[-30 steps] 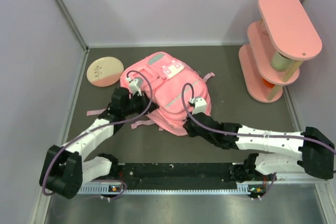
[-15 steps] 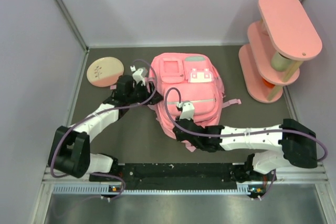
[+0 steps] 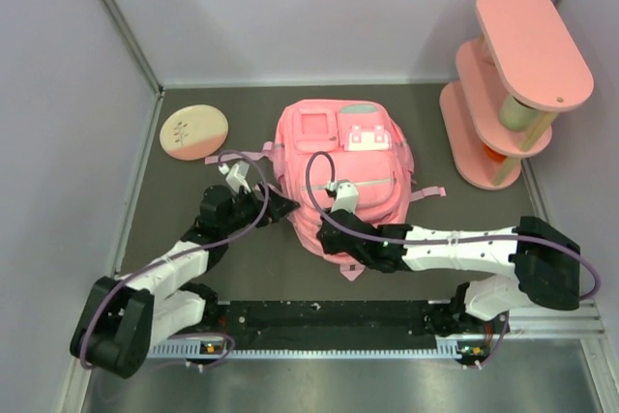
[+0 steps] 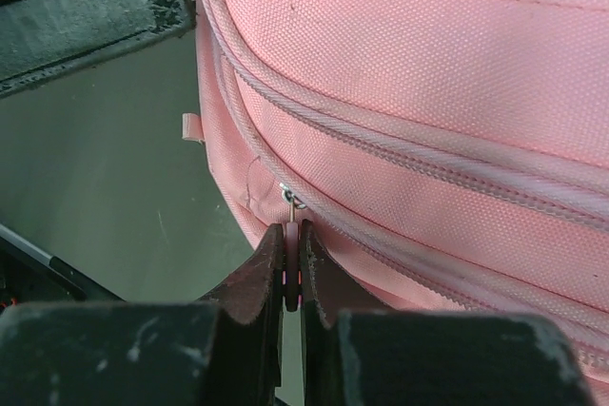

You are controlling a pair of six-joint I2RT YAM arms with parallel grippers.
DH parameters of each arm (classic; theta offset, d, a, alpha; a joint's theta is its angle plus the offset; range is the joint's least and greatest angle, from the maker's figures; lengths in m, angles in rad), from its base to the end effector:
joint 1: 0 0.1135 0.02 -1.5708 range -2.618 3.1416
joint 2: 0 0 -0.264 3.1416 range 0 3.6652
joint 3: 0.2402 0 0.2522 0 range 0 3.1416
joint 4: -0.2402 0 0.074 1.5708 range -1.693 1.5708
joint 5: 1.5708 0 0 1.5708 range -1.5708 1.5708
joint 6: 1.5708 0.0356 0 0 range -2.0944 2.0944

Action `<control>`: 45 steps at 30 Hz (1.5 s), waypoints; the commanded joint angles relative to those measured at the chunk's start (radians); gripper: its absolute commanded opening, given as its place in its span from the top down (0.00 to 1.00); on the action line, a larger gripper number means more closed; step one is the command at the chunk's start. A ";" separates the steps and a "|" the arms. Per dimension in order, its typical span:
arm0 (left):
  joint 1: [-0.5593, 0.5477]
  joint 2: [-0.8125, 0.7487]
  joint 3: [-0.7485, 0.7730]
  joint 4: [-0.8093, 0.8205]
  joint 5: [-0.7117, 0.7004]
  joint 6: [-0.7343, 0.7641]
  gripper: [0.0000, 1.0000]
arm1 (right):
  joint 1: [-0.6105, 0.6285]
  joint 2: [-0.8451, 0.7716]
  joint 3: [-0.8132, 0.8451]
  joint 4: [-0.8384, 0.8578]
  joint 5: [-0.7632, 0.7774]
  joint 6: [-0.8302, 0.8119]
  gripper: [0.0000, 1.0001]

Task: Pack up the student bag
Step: Zip the student bag at the center of the board.

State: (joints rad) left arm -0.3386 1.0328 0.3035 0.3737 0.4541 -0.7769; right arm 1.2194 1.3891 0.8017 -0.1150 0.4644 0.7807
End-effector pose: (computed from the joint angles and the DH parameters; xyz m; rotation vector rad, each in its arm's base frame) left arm 0.1898 -0.0834 0.1848 -0.1241 2.0709 -1.1554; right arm 0.1149 0.2670 0.2190 -0.2473 2.2365 0.5870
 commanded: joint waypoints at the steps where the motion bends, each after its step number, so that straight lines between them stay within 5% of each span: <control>1: -0.017 0.102 -0.058 0.399 0.063 -0.183 0.18 | -0.017 -0.002 0.019 0.063 -0.027 0.002 1.00; 6: -0.051 0.280 -0.069 0.626 0.110 -0.280 0.33 | -0.018 0.013 0.011 0.078 -0.061 0.006 1.00; 7: -0.057 0.303 -0.073 0.660 0.113 -0.295 0.57 | -0.017 0.013 0.011 0.078 -0.069 0.005 1.00; 11: -0.059 0.358 -0.099 0.749 0.087 -0.318 1.00 | -0.018 -0.004 -0.004 0.069 -0.067 0.006 1.00; 12: -0.057 0.354 -0.092 0.711 0.084 -0.297 1.00 | -0.017 -0.016 -0.012 0.058 -0.061 0.006 1.00; 14: -0.056 0.337 -0.077 0.647 0.069 -0.262 1.00 | -0.018 -0.036 -0.038 0.043 -0.047 0.008 1.00; 22: -0.010 0.138 0.184 -0.081 -0.064 0.142 1.00 | -0.032 -0.168 -0.162 -0.067 -0.001 -0.018 1.00; 28: 0.078 0.174 0.253 -0.157 0.007 0.222 1.00 | -0.054 -0.231 -0.194 -0.098 0.022 -0.044 1.00; 30: 0.090 0.210 0.279 -0.188 0.038 0.216 0.87 | -0.055 -0.231 -0.182 -0.094 0.010 -0.044 1.00; 31: 0.090 0.210 0.273 -0.174 0.058 0.208 0.71 | -0.054 -0.225 -0.167 -0.086 0.002 -0.041 1.00; 35: 0.090 0.101 0.182 -0.099 0.060 0.133 0.36 | -0.054 -0.154 -0.127 -0.023 -0.043 -0.029 1.00; 45: 0.089 -0.313 0.016 -0.292 -0.037 0.071 0.21 | -0.054 -0.013 -0.019 0.072 -0.086 -0.046 1.00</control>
State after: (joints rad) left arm -0.2504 0.8341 0.3859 0.1238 0.4477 -0.6579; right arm 1.1687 1.3399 0.7094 -0.1051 0.4210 0.7567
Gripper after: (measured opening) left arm 0.781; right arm 0.034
